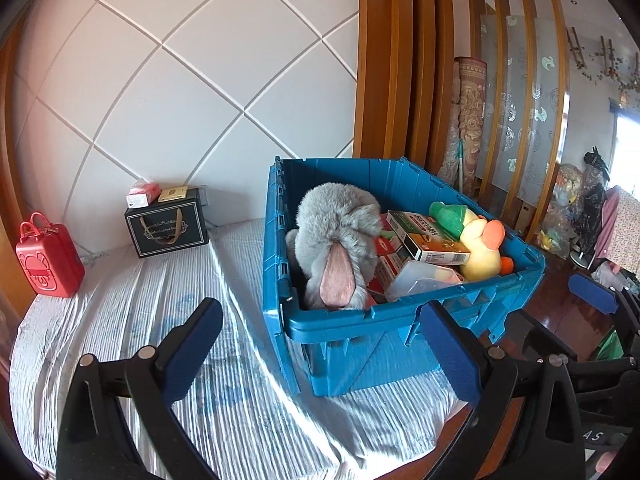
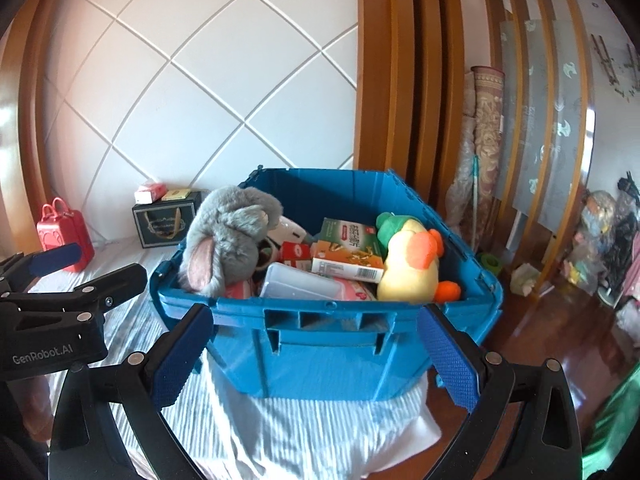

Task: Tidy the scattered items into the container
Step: 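Withdraw both grippers from the crate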

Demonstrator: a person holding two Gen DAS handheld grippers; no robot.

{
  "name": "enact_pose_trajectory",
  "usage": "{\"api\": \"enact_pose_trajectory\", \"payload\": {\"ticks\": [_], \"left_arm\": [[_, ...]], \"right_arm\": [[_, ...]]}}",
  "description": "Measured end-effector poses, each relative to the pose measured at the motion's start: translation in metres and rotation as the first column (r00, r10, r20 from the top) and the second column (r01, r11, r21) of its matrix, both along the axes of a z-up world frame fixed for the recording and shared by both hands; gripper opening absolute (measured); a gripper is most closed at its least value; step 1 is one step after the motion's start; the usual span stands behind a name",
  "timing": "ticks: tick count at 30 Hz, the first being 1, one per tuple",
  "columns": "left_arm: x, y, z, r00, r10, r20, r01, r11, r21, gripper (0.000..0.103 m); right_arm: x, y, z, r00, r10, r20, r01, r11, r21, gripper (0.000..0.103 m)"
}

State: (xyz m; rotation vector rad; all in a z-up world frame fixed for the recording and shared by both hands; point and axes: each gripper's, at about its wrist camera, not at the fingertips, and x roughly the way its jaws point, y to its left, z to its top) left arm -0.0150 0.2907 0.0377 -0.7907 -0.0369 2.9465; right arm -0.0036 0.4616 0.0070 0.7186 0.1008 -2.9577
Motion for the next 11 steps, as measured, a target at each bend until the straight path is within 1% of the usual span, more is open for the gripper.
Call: {"api": "enact_pose_trajectory", "payload": {"ticks": [5, 11], "left_arm": [[0.013, -0.007, 0.002, 1.000, -0.012, -0.003, 0.012, 1.000, 0.006, 0.100], [0.024, -0.010, 0.006, 0.999, -0.007, -0.033, 0.007, 1.000, 0.009, 0.100]], "right_arm": [[0.012, -0.004, 0.002, 1.000, -0.017, -0.002, 0.017, 1.000, 0.006, 0.103], [0.023, -0.002, 0.008, 0.999, -0.038, -0.020, 0.038, 0.999, -0.001, 0.103]]}}
